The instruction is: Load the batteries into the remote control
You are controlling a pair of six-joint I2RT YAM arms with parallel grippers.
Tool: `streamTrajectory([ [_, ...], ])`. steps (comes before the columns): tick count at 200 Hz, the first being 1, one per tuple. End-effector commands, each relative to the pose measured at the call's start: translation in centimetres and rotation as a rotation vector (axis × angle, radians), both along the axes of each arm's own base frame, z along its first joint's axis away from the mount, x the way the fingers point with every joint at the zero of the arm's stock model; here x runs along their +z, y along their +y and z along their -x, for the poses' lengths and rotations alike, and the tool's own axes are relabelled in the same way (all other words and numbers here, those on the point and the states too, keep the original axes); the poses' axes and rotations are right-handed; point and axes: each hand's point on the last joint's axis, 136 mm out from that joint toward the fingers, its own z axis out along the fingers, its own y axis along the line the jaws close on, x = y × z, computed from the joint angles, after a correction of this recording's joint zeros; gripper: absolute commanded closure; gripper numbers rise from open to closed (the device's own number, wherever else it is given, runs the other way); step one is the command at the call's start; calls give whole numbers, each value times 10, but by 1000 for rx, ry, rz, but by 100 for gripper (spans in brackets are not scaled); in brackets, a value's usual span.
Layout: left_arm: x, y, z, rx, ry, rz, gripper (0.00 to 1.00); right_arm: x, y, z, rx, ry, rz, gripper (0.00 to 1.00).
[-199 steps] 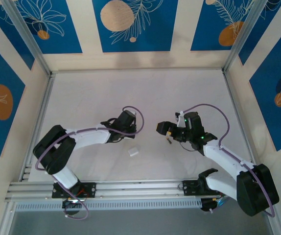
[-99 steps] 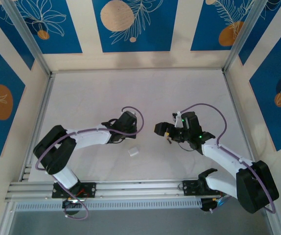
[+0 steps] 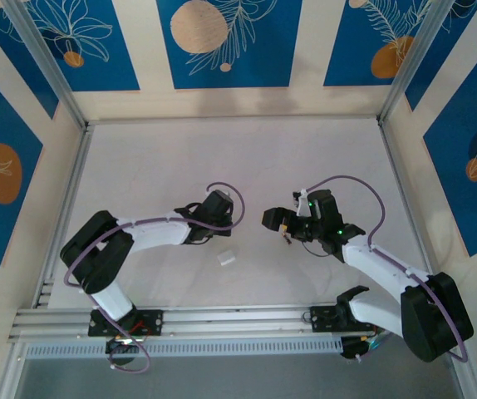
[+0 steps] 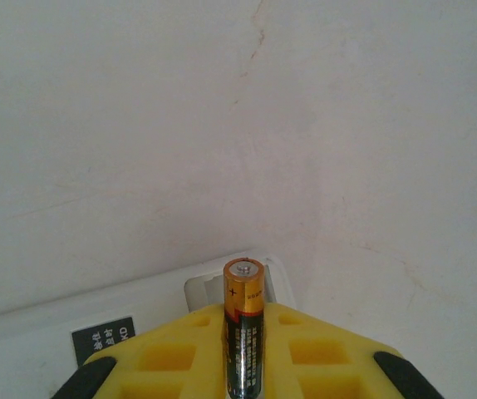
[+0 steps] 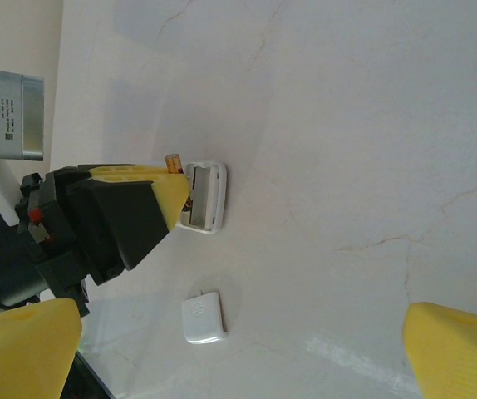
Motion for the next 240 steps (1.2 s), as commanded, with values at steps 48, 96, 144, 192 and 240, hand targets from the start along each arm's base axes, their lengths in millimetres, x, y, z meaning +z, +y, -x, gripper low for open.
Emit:
streamTrajectory([
  [48, -13, -3, 11, -9, 45, 2, 84, 6, 3, -3, 10, -15, 9, 1],
  [96, -18, -2, 14, -8, 63, -9, 84, 6, 4, -4, 11, -13, 8, 1],
  [144, -19, 4, 18, 2, 81, -35, 84, 3, 4, -5, 10, -9, 10, 1],
  [192, -19, 6, 19, 4, 103, -65, 85, 1, 5, -5, 10, -5, 8, 1],
  [240, -24, 9, 22, 6, 126, -89, 85, 0, 5, -5, 8, -3, 7, 1],
])
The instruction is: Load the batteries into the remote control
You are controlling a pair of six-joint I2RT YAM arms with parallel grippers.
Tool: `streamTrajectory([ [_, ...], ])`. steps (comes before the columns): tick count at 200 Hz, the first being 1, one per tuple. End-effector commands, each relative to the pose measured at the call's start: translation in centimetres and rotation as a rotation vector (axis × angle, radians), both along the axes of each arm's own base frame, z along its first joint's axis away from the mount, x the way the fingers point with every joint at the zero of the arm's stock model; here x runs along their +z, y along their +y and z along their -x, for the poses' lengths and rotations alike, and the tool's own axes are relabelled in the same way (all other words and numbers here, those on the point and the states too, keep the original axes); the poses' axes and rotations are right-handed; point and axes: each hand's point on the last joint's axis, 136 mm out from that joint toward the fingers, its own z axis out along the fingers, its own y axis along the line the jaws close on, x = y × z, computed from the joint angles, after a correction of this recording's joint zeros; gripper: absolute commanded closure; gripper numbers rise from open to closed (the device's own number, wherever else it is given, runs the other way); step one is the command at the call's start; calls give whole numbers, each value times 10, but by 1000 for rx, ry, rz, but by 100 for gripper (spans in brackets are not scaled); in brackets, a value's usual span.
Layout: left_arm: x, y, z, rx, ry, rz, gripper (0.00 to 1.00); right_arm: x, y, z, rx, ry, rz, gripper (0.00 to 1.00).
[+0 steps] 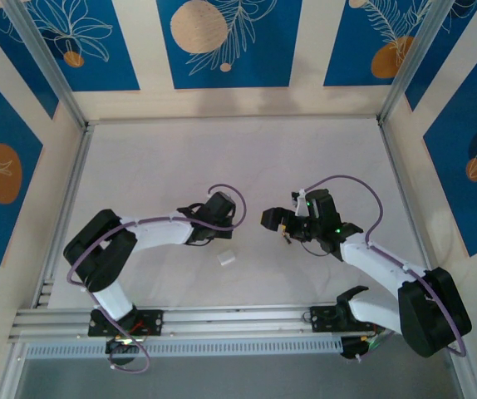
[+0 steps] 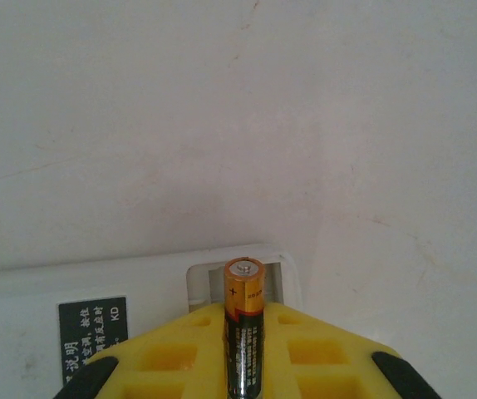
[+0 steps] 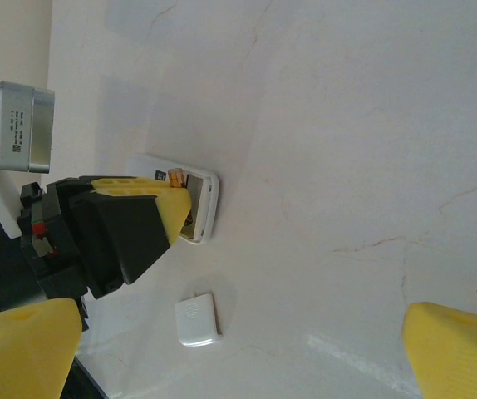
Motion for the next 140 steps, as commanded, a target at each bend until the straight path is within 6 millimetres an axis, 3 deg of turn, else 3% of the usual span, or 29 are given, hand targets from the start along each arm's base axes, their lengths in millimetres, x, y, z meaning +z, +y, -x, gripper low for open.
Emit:
streamTrajectory([
  [1, -14, 9, 12, 5, 65, -64, 85, 5, 3, -2, 8, -15, -3, 1],
  [140, -18, 12, 13, -106, 29, -124, 81, 5, 3, -2, 7, -15, -4, 1],
])
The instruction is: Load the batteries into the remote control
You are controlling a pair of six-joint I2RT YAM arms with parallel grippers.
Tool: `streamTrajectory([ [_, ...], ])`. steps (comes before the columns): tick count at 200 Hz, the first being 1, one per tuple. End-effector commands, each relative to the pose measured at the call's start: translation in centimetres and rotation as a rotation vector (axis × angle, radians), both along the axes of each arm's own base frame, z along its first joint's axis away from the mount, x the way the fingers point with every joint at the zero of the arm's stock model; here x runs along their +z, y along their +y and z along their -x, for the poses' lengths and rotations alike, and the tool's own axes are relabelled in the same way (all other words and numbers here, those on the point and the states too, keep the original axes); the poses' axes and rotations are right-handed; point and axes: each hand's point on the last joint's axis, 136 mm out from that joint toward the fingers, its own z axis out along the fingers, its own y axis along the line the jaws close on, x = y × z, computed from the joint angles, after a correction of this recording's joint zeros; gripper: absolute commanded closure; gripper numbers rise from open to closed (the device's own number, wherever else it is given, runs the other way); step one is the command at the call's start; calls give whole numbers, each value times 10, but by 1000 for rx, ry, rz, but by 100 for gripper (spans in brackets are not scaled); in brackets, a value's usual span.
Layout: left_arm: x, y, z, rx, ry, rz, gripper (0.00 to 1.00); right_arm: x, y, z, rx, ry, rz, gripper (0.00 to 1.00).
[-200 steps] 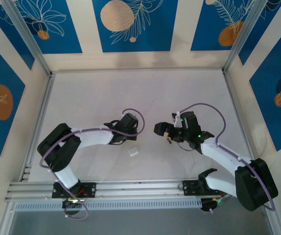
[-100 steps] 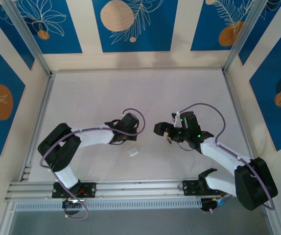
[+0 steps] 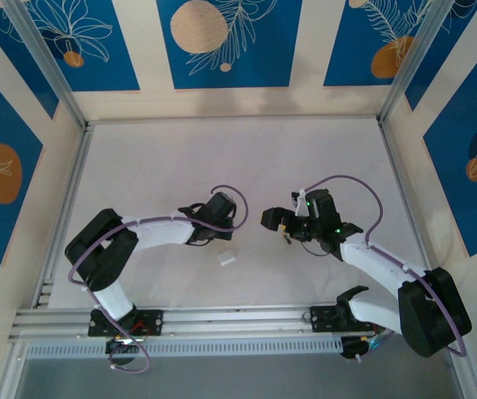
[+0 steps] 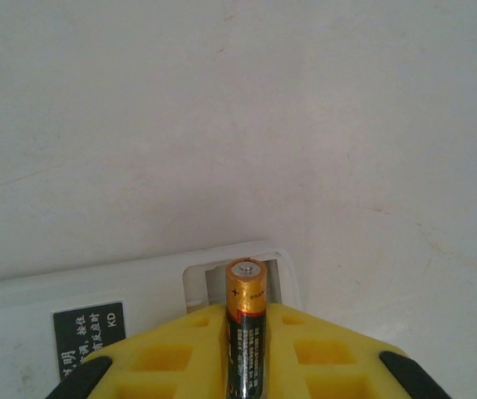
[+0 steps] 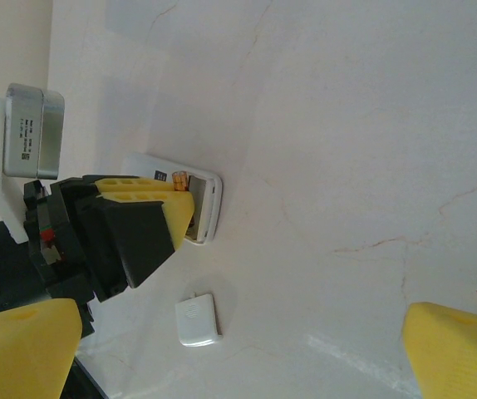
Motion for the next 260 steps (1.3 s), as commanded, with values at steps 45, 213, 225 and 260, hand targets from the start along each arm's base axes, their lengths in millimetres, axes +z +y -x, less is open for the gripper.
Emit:
streamTrajectory([
  [45, -15, 14, 14, -52, 35, -87, 78, 4, 3, -2, 7, -14, -3, 1],
  [213, 24, 16, 14, -78, -11, -69, 55, 4, 9, -2, 21, -10, -1, 1],
  [225, 24, 17, 15, -94, -6, -72, 50, 4, 10, -1, 23, -8, 0, 1],
  [260, 27, 14, 13, -141, 2, -36, 49, 8, 17, -1, 44, -9, -3, 1],
])
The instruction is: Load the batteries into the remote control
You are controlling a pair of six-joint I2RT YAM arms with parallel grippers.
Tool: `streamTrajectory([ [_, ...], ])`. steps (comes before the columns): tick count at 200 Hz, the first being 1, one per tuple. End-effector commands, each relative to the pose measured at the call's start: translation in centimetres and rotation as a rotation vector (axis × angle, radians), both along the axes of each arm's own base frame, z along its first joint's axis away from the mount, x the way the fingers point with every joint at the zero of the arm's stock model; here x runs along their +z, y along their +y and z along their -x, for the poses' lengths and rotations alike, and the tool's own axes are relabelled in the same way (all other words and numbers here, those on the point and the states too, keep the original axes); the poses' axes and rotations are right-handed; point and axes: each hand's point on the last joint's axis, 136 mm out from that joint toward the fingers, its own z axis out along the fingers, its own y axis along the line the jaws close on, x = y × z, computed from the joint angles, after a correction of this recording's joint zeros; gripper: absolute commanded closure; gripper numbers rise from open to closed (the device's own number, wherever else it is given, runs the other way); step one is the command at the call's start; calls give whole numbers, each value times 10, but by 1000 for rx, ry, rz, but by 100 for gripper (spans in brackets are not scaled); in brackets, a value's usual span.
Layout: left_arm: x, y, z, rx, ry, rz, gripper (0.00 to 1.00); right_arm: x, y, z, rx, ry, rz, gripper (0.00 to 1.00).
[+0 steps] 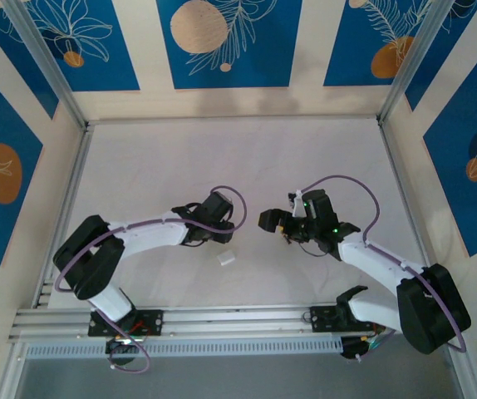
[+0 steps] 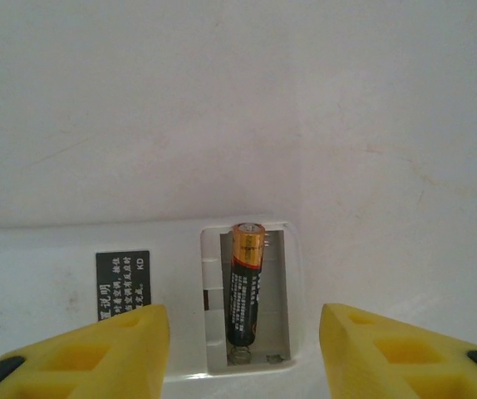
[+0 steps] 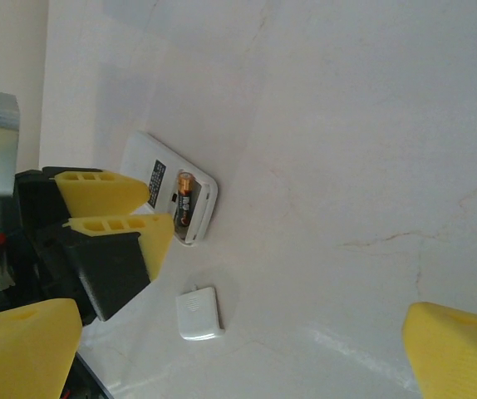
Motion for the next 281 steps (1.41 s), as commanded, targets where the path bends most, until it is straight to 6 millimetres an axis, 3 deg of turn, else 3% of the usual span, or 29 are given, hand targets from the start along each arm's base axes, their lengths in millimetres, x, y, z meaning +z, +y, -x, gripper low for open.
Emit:
streamTrajectory([
  [1, 10, -1, 1, -56, 7, 28, 49, 10, 9, -5, 16, -16, -8, 1],
  [18, 7, 1, 1, -72, 19, 33, 49, 13, 16, -7, 32, -7, -17, 1],
  [95, 4, 22, 6, -57, 51, 102, 49, 12, 64, -36, 118, 74, -27, 47],
  [133, 7, 46, 16, 156, 72, 151, 49, 3, 89, -49, 192, 68, 26, 51],
  [156, 1, 49, 29, 281, 124, 269, 50, -4, 98, -55, 229, 63, 63, 55],
  [219, -12, 36, 39, 419, 196, 481, 50, -30, 118, -58, 312, 92, 138, 72],
  [281, -19, 25, 32, 453, 206, 532, 60, -38, 127, -53, 354, 104, 152, 74],
])
